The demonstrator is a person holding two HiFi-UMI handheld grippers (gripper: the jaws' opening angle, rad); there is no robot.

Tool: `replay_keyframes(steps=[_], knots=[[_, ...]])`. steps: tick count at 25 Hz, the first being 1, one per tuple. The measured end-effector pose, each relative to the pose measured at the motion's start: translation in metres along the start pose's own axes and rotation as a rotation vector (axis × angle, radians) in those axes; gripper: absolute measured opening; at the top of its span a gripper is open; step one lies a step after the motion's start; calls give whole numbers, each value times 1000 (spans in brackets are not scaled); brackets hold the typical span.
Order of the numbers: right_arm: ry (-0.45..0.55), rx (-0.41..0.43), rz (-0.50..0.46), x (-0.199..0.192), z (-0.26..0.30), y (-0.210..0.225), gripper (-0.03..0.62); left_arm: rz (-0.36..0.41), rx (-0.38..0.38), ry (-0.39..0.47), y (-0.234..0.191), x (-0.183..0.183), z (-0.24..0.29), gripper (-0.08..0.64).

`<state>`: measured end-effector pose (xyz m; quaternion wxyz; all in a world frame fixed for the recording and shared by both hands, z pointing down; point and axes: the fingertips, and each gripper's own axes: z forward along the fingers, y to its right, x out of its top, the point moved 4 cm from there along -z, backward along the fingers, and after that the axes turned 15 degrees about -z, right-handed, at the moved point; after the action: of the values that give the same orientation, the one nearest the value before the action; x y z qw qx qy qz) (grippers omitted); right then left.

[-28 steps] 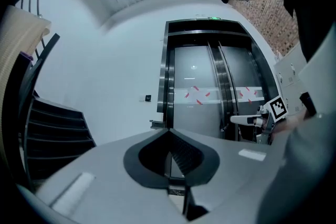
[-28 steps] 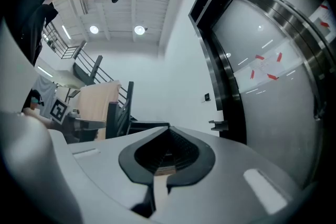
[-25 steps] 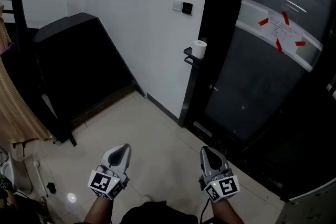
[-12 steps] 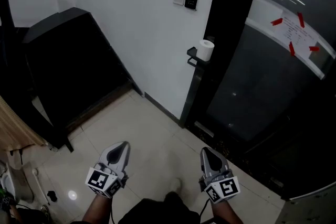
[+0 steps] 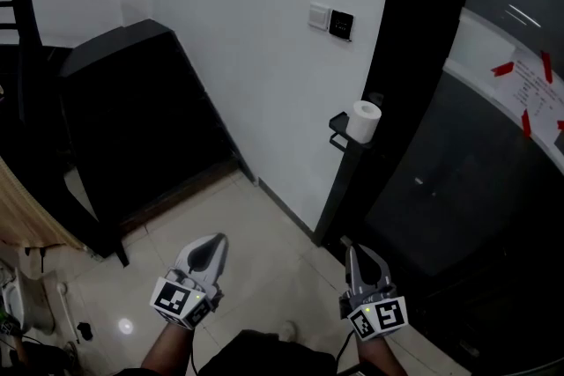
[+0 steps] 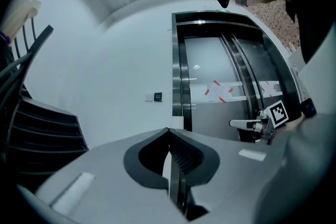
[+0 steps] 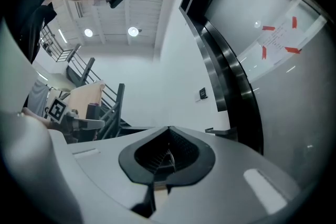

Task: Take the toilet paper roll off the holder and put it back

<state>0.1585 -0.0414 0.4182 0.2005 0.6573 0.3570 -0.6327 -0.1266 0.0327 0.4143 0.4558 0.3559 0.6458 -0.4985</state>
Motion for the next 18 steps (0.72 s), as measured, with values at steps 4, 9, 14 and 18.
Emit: replay_keyframes(steps=[4, 9, 14, 18], knots=[[-7, -30, -1, -12, 19, 55, 14, -4, 6, 19, 3, -1, 52, 2], [-27, -57, 3, -27, 32, 102, 14, -32, 18, 5, 8, -6, 99, 2], [-54, -119, 14, -44, 46, 134, 14, -26, -26, -30, 4, -17, 141, 2], [-69, -192, 5, -56, 69, 150, 14, -6, -97, -33, -18, -19, 184, 2]])
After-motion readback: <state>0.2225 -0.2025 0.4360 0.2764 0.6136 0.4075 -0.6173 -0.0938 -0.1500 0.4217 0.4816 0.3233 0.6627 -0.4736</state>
